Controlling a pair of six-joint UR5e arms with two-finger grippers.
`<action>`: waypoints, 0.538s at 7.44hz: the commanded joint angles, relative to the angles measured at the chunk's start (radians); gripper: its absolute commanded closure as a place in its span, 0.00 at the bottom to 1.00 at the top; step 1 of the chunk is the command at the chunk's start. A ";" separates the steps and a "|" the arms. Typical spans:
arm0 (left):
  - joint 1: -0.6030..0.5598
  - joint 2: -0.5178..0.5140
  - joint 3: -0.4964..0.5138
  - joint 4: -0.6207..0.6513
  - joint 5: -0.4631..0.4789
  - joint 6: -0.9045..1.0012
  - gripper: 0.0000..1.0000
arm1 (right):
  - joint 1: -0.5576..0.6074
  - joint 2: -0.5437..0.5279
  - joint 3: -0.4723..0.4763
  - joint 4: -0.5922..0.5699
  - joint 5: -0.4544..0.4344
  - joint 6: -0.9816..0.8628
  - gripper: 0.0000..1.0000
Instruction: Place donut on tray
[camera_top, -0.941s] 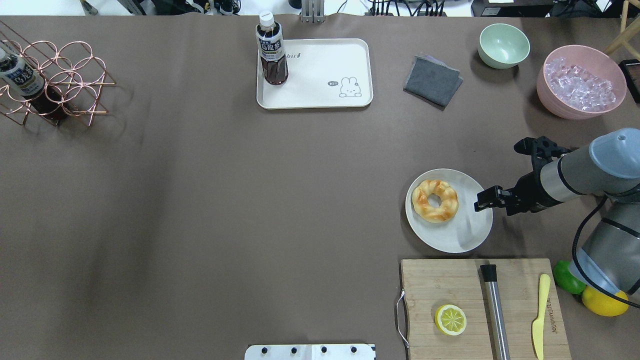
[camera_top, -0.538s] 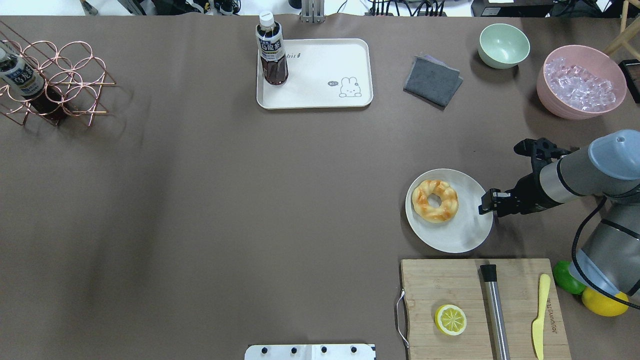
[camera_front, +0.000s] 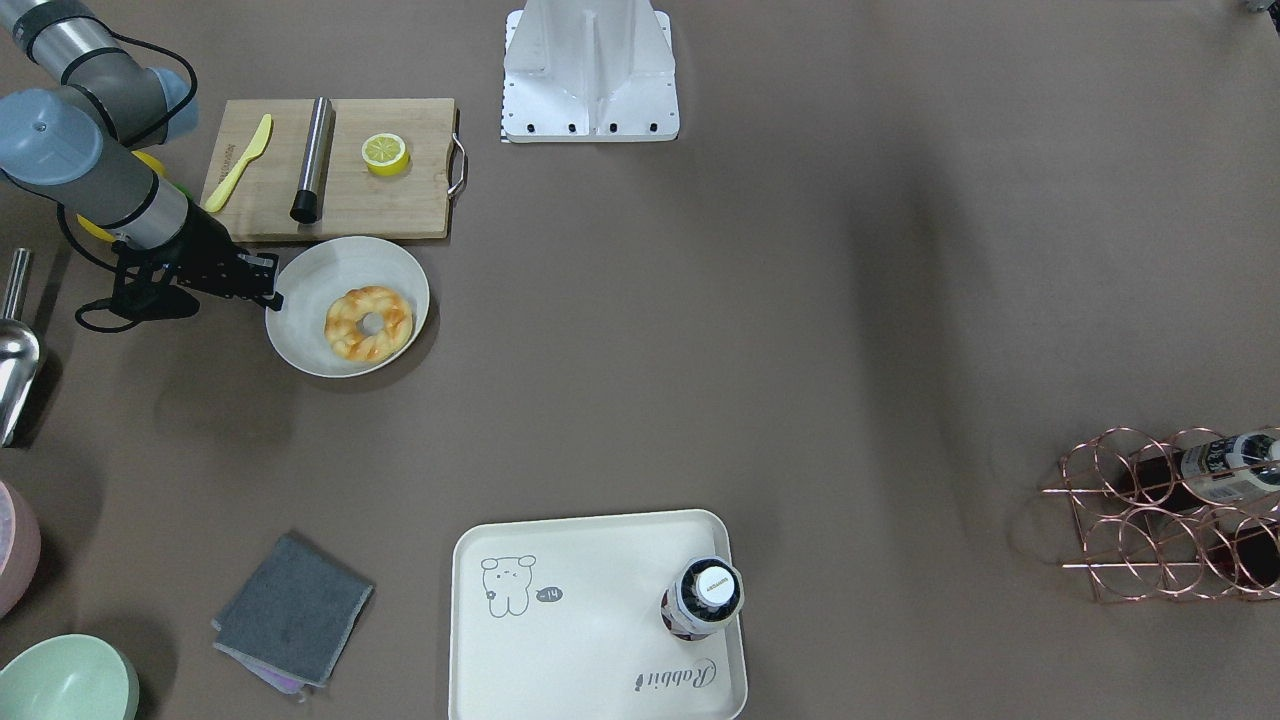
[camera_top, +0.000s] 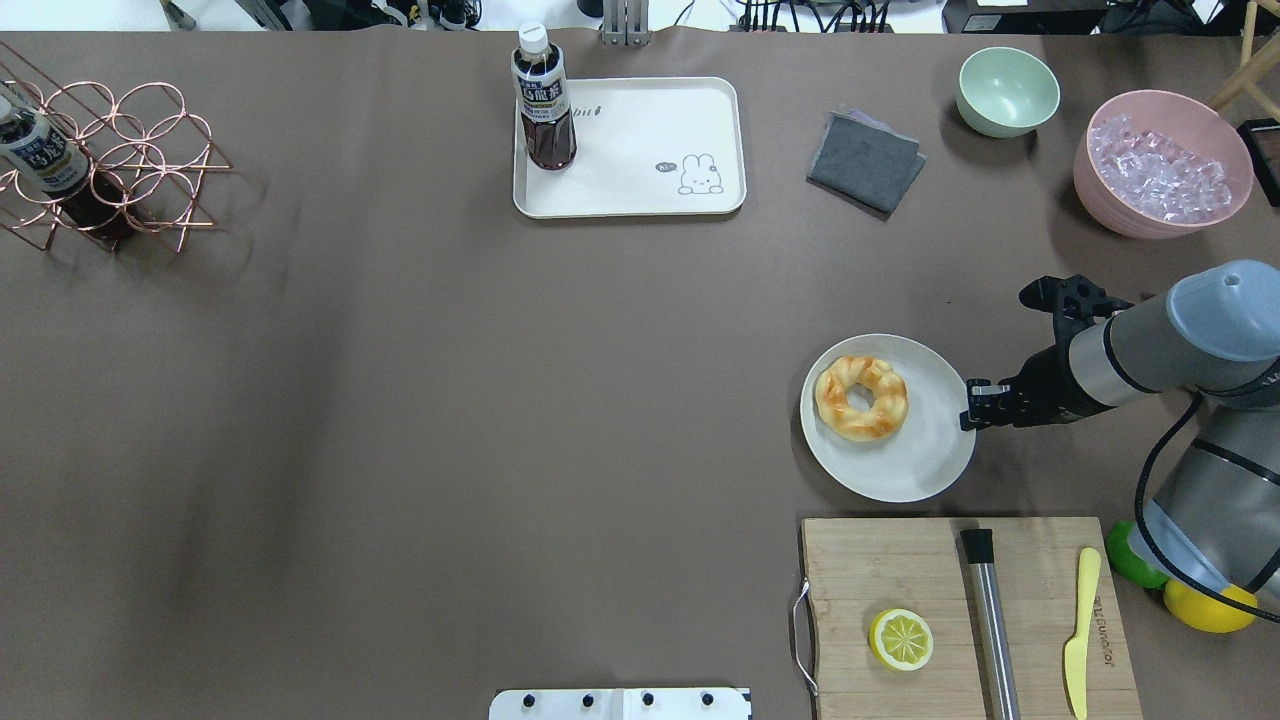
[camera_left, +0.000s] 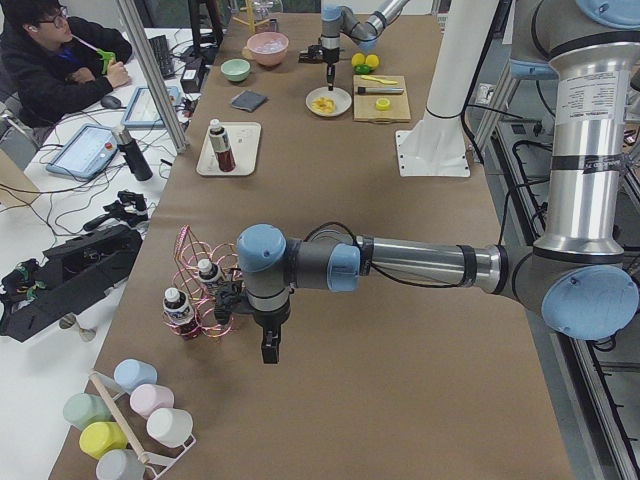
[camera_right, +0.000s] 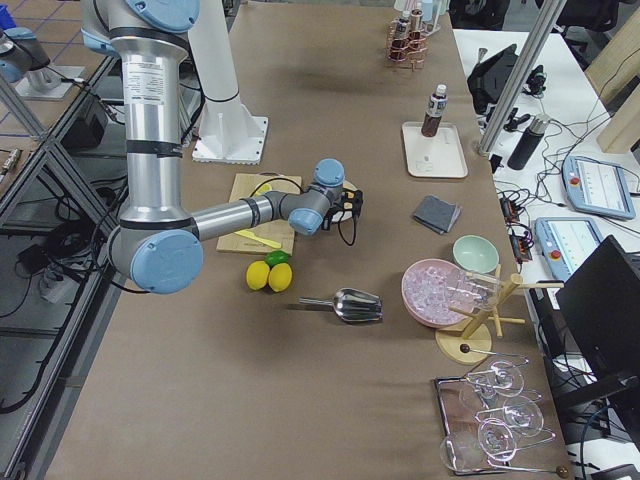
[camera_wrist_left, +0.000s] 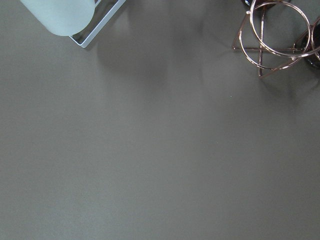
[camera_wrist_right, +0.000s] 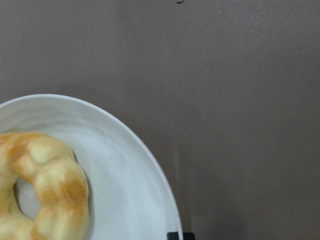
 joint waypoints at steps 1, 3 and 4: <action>0.002 -0.002 0.000 0.000 0.000 0.000 0.02 | 0.028 0.054 0.035 -0.001 0.046 0.110 1.00; 0.002 -0.009 0.003 0.000 0.000 0.000 0.02 | 0.086 0.114 0.038 0.001 0.138 0.172 1.00; 0.002 -0.008 0.000 0.002 0.000 -0.002 0.02 | 0.097 0.135 0.034 -0.001 0.137 0.175 1.00</action>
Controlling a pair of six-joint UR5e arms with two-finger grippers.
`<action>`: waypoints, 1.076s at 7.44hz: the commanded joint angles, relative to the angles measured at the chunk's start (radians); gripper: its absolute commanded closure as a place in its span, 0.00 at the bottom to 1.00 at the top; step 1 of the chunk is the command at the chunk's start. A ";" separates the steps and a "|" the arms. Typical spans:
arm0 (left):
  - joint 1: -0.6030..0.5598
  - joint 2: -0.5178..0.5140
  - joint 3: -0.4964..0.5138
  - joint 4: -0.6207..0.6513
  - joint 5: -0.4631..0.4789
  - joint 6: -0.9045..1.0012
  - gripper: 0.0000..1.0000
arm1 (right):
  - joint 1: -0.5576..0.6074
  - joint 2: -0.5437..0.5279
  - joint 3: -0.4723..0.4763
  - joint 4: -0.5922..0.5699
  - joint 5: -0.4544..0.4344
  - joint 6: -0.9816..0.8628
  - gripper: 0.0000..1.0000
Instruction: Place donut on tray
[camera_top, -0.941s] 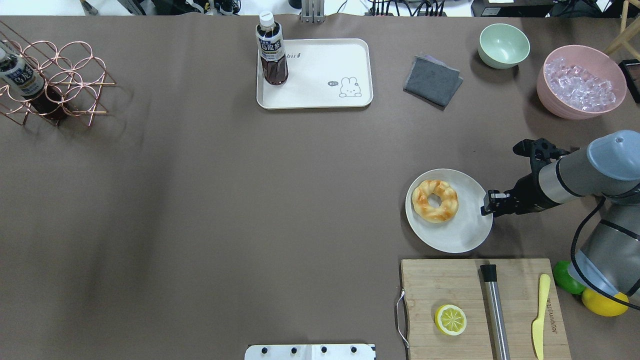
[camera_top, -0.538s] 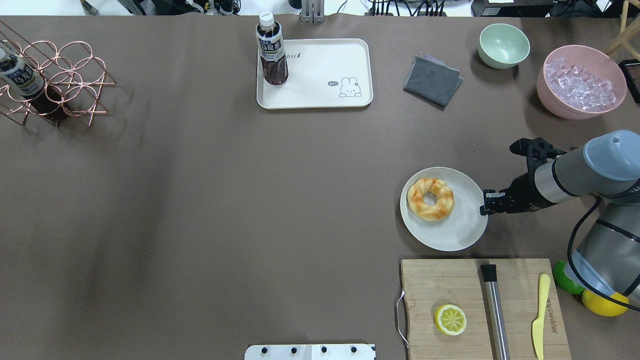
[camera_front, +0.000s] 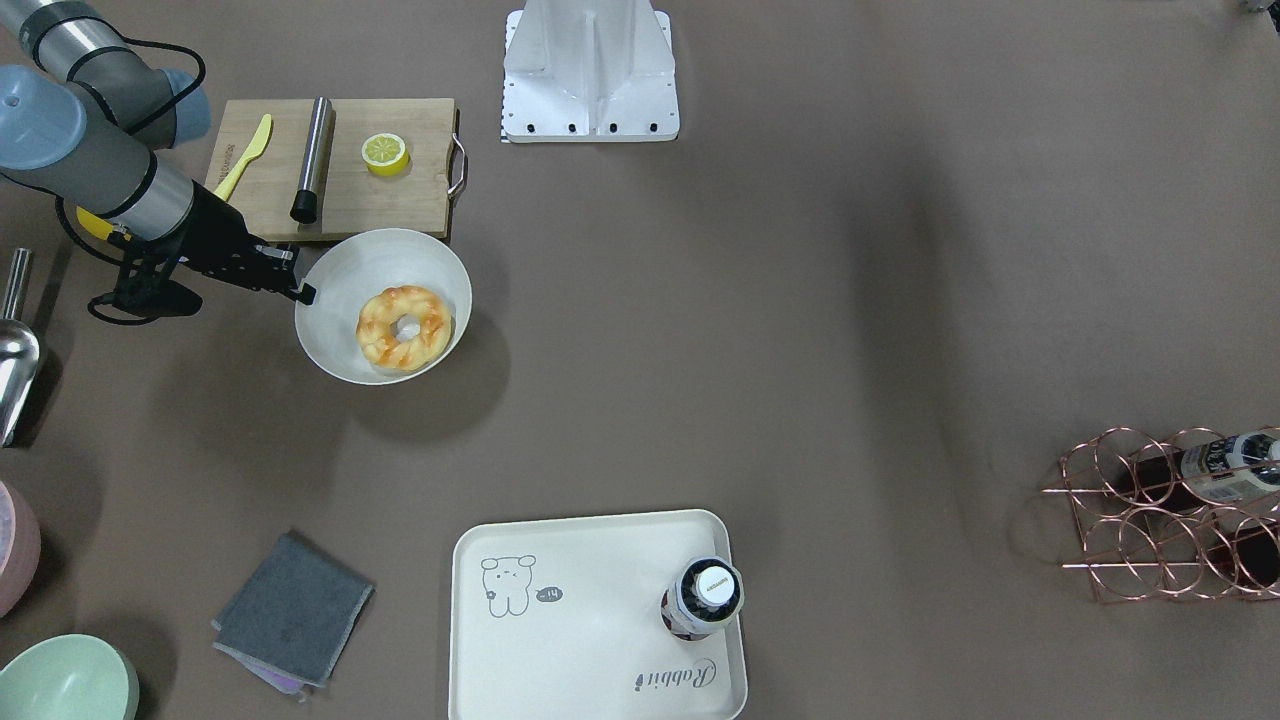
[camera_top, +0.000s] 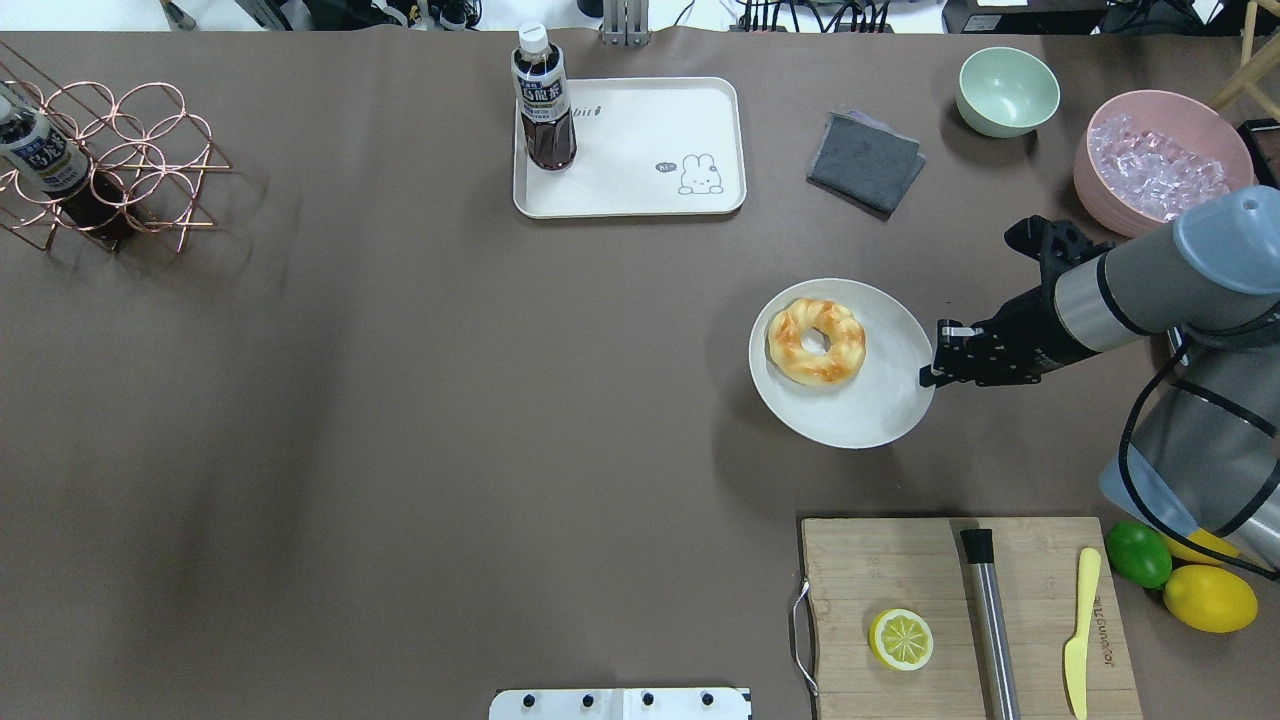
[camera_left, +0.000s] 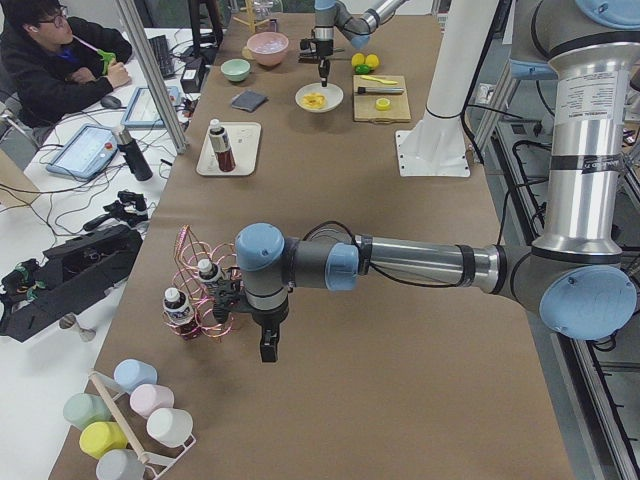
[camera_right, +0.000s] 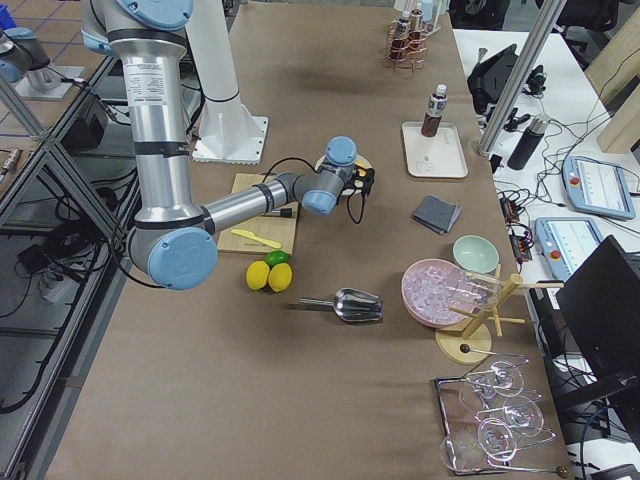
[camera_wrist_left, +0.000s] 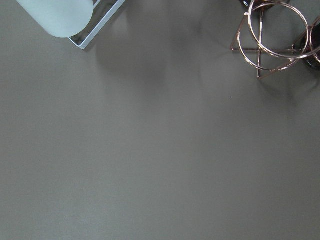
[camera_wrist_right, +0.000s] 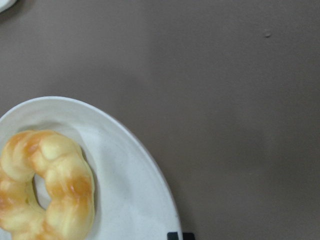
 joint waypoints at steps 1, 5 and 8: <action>0.000 -0.001 -0.002 0.000 0.000 -0.001 0.02 | 0.050 0.081 -0.013 -0.009 0.025 0.018 1.00; 0.005 -0.009 -0.001 0.002 0.000 -0.001 0.02 | 0.157 0.415 -0.400 -0.017 0.026 -0.014 1.00; 0.014 -0.012 -0.001 0.002 0.000 -0.001 0.02 | 0.173 0.634 -0.560 -0.213 -0.018 -0.101 1.00</action>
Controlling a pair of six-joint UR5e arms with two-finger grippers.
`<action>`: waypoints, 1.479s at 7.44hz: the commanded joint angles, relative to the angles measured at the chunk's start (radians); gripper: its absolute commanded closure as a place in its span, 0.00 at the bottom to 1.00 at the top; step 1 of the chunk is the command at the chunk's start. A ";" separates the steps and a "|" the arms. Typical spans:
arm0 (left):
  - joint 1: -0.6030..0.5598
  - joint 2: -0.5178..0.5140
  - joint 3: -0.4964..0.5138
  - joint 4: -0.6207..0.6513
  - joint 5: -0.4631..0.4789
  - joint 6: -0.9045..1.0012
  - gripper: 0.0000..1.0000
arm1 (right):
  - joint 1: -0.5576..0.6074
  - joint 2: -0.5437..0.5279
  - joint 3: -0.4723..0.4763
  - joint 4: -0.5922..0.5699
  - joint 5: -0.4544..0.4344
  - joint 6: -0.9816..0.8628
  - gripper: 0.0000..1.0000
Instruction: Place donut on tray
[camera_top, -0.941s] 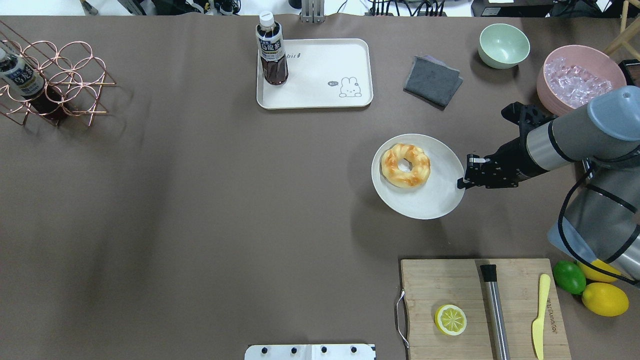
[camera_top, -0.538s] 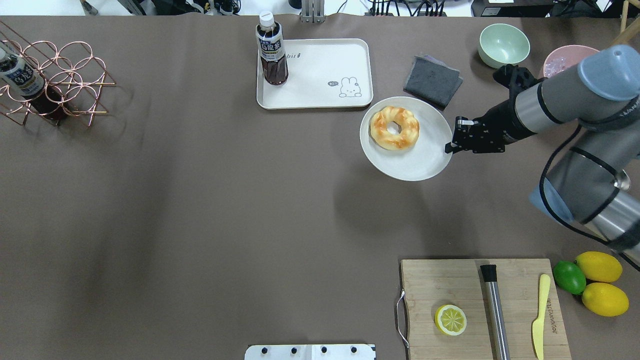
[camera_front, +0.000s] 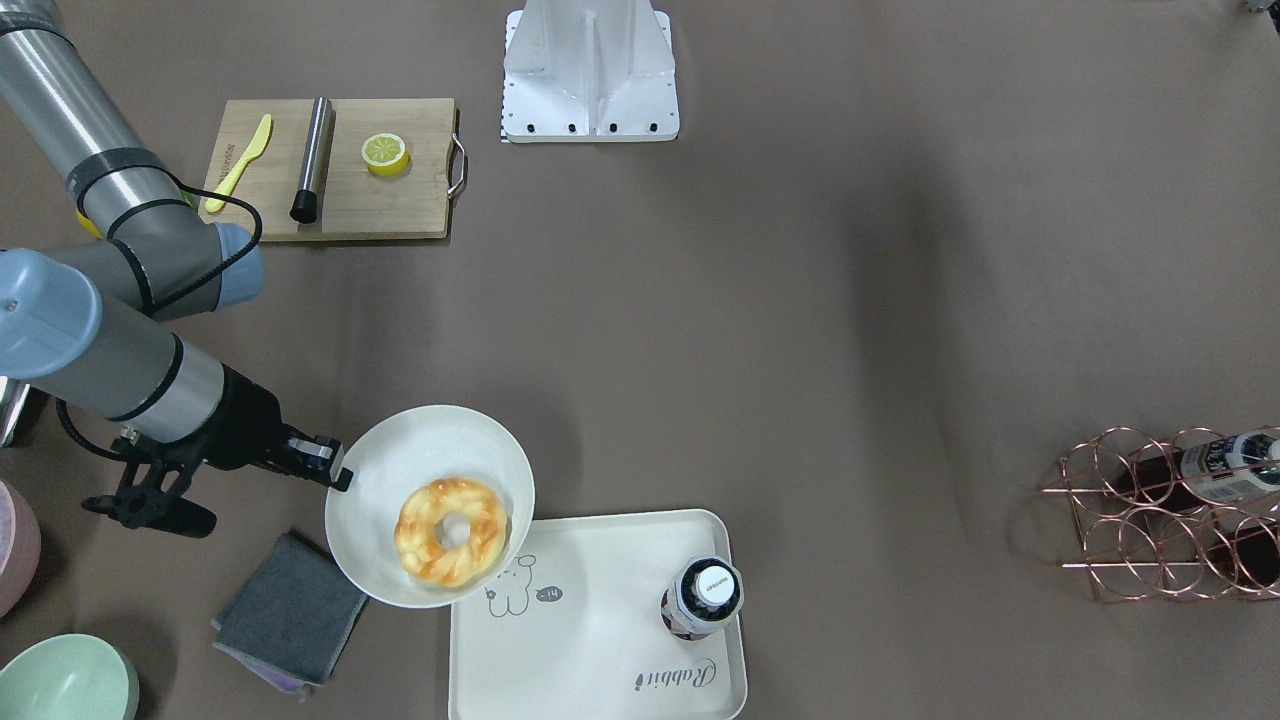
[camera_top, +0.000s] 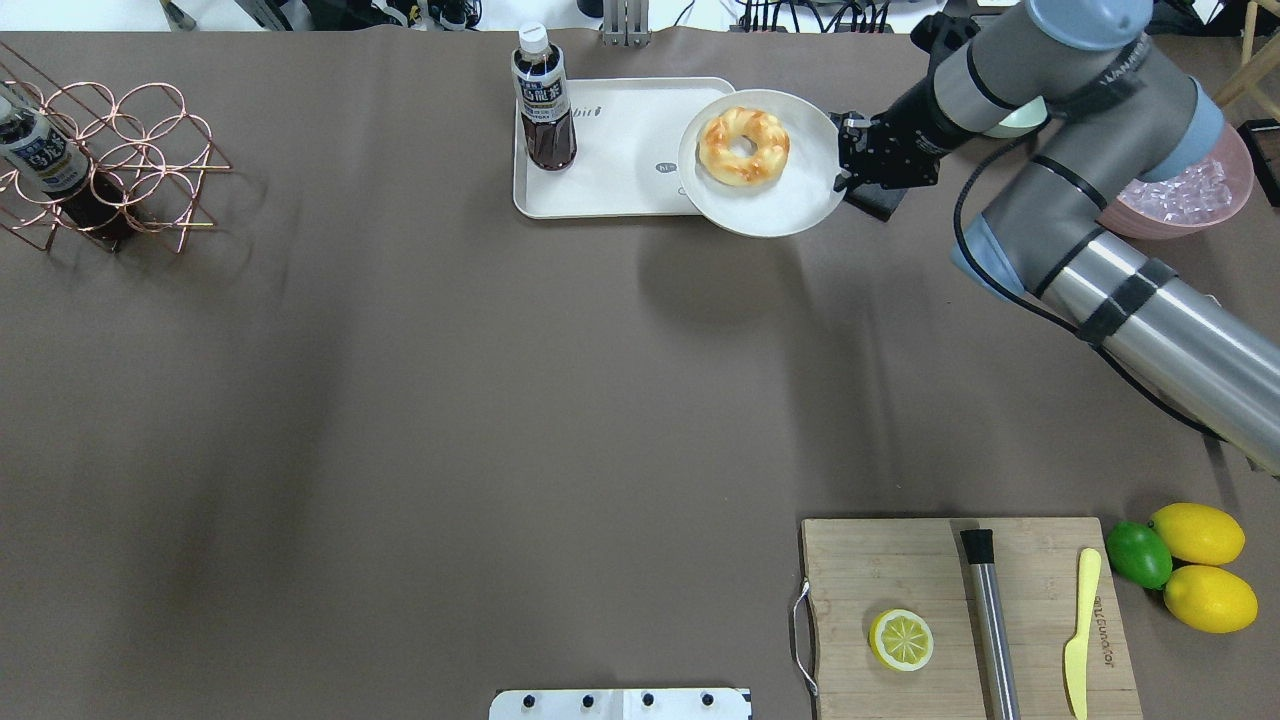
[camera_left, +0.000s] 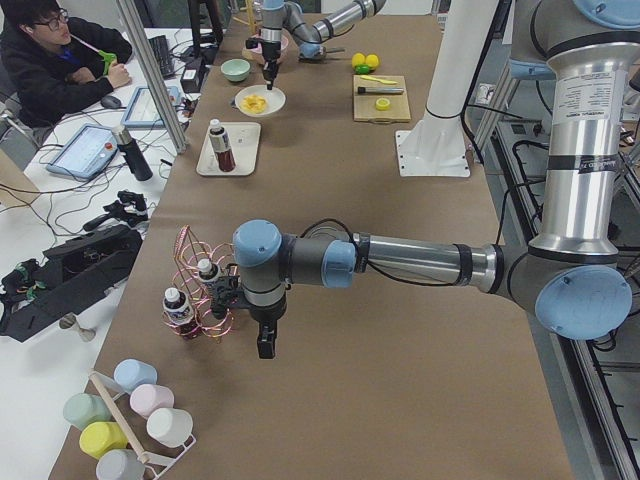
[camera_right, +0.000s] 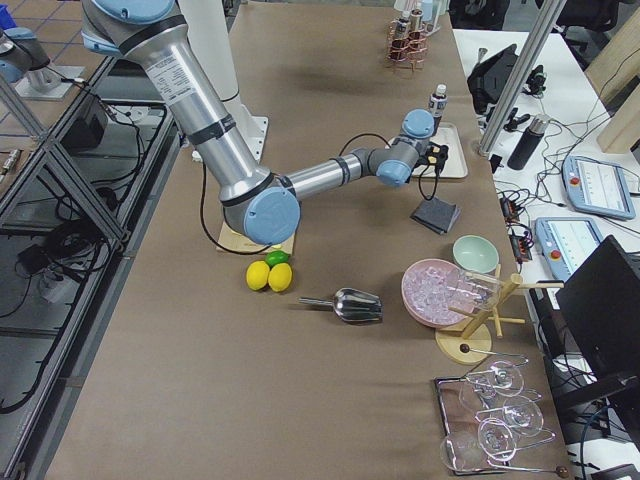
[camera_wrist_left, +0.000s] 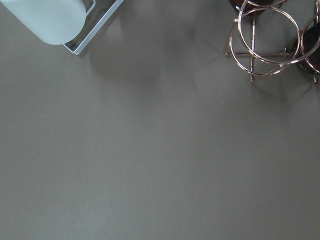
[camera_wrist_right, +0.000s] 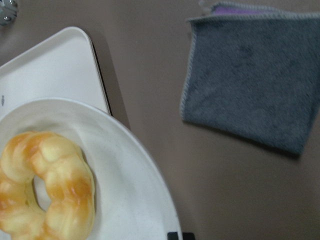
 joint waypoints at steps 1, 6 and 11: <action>0.006 -0.004 0.002 0.000 0.000 0.000 0.02 | -0.007 0.190 -0.138 -0.203 -0.070 -0.101 1.00; 0.009 -0.008 0.002 0.000 0.000 0.000 0.02 | -0.067 0.361 -0.442 -0.004 -0.139 -0.025 1.00; 0.009 -0.010 0.000 0.000 0.000 0.000 0.02 | -0.073 0.376 -0.461 -0.004 -0.180 -0.005 0.03</action>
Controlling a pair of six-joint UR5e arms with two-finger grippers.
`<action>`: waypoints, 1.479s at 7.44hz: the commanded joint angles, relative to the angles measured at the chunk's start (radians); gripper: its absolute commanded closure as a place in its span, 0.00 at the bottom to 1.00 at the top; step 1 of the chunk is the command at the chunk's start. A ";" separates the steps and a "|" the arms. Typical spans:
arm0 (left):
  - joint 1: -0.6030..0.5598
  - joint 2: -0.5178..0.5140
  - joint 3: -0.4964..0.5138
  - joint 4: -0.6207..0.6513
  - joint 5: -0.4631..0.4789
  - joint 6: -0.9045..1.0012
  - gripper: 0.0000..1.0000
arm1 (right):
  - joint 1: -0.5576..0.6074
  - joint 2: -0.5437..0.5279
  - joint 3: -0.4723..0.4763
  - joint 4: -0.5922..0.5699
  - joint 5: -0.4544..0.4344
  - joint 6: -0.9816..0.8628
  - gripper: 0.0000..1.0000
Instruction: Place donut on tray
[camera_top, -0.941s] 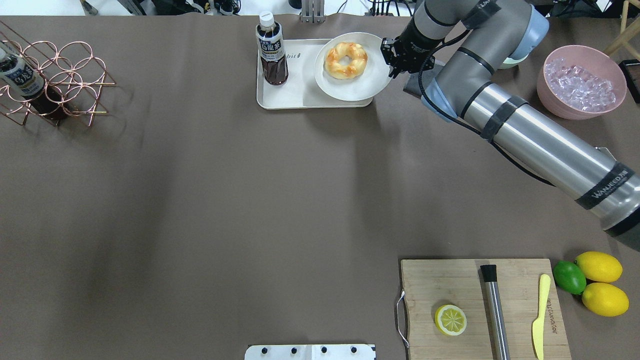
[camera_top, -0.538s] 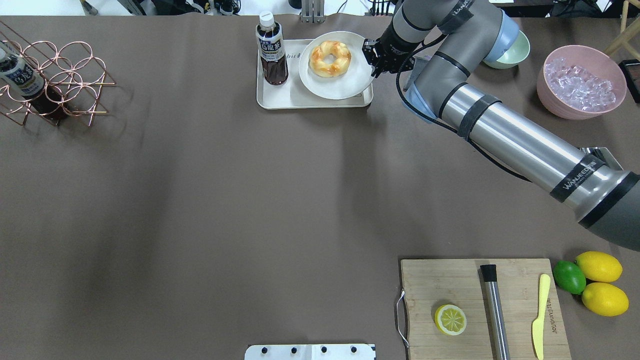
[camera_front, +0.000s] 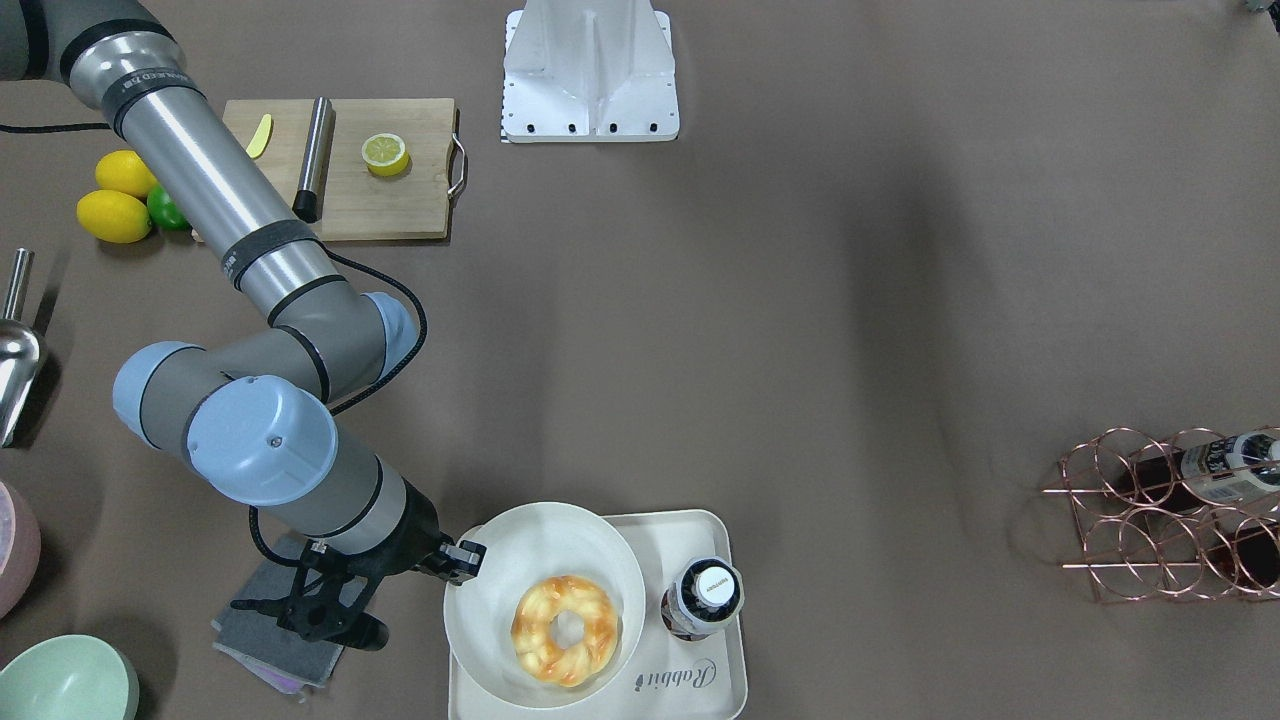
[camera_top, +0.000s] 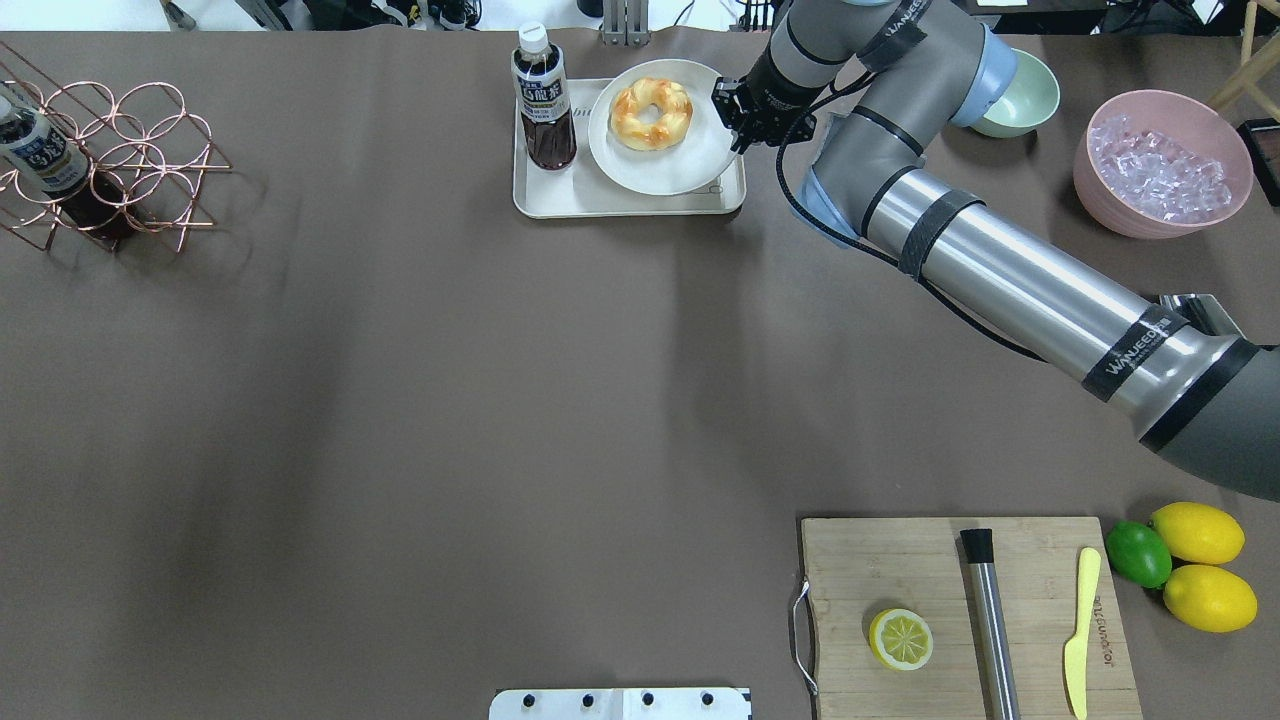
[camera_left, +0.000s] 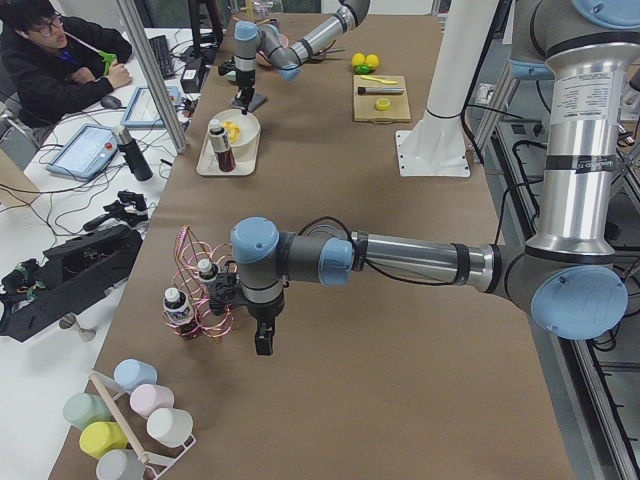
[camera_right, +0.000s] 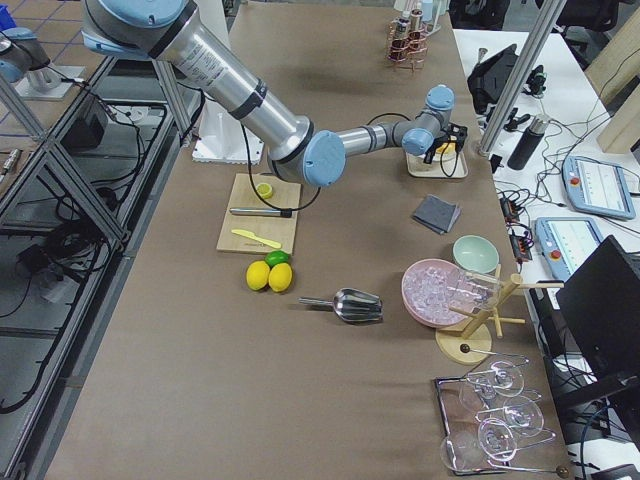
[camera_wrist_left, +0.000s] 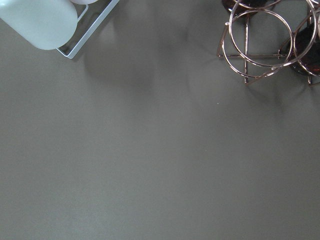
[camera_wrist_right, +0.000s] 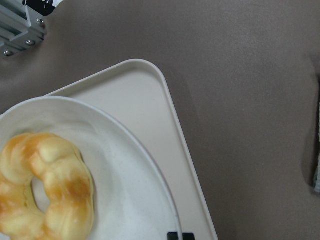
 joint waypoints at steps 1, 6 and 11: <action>0.002 -0.002 -0.001 0.000 0.000 0.000 0.02 | -0.004 0.001 -0.004 0.000 -0.032 0.003 0.01; 0.006 -0.019 0.001 0.003 0.000 -0.002 0.02 | -0.004 0.002 -0.002 0.000 -0.033 0.003 0.01; 0.006 -0.016 0.004 0.003 0.002 -0.002 0.02 | 0.062 -0.055 0.190 -0.054 0.037 0.001 0.01</action>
